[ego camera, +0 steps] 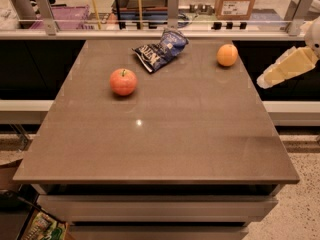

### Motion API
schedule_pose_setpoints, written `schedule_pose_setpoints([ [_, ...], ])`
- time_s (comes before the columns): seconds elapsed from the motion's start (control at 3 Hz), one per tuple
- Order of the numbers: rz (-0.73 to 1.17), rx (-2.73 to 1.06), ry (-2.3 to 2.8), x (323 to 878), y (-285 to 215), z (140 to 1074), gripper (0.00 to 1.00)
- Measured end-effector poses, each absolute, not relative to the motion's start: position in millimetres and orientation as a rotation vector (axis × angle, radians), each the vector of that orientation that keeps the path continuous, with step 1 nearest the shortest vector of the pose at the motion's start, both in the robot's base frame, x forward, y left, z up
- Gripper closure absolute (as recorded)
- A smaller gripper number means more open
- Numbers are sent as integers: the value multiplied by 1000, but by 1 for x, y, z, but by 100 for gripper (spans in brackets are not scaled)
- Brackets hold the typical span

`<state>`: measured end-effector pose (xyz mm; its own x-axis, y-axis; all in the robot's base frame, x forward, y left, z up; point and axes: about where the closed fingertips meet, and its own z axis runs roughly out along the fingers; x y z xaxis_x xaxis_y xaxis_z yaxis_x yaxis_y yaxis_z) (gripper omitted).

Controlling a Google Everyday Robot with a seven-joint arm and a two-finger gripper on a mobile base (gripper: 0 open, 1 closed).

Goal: Move orange near apple

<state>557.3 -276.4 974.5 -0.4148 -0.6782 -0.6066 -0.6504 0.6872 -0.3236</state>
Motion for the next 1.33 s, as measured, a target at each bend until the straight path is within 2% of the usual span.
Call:
schedule_pose_setpoints([
  [0.67,-22,-874,2069,597,-286,958,0],
  [1.33,-15,-855,2073,601,-287,958,0],
])
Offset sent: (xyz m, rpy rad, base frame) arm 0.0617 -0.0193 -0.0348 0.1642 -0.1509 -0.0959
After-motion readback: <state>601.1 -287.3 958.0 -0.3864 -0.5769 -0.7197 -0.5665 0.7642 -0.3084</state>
